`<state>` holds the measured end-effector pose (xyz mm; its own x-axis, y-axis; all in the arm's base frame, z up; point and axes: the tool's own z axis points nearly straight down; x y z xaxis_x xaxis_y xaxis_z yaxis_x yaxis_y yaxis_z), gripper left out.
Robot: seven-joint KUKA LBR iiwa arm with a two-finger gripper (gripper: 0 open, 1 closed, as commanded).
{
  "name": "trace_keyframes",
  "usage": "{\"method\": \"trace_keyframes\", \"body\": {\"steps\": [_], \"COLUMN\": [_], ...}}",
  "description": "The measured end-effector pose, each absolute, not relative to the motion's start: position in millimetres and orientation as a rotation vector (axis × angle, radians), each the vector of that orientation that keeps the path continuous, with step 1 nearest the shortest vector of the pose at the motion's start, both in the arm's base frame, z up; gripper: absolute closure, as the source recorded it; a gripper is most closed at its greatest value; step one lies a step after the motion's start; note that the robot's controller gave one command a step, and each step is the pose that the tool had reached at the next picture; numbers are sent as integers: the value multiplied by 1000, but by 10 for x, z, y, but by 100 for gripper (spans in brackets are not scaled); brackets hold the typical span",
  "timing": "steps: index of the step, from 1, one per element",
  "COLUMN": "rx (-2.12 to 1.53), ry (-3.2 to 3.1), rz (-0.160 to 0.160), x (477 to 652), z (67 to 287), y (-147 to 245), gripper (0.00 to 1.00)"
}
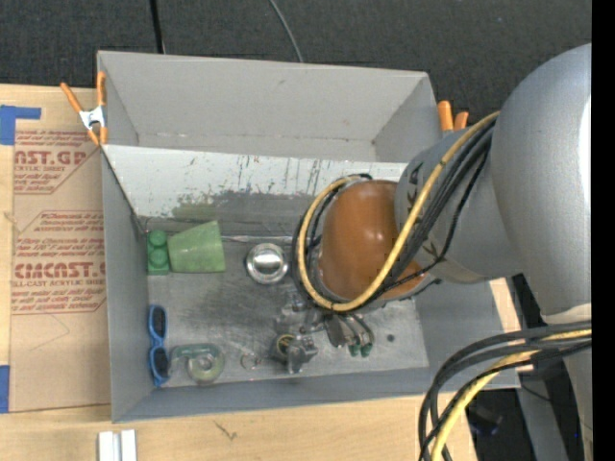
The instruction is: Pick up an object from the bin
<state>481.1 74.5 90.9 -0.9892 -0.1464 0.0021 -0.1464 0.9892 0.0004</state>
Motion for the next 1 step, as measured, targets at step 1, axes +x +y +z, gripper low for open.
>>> {"method": "trace_keyframes", "body": {"steps": [1], "rx": [409], "ry": [-3123], "rz": [5], "x": [4946], "z": [2038], "y": [-37], "gripper": [100]}}
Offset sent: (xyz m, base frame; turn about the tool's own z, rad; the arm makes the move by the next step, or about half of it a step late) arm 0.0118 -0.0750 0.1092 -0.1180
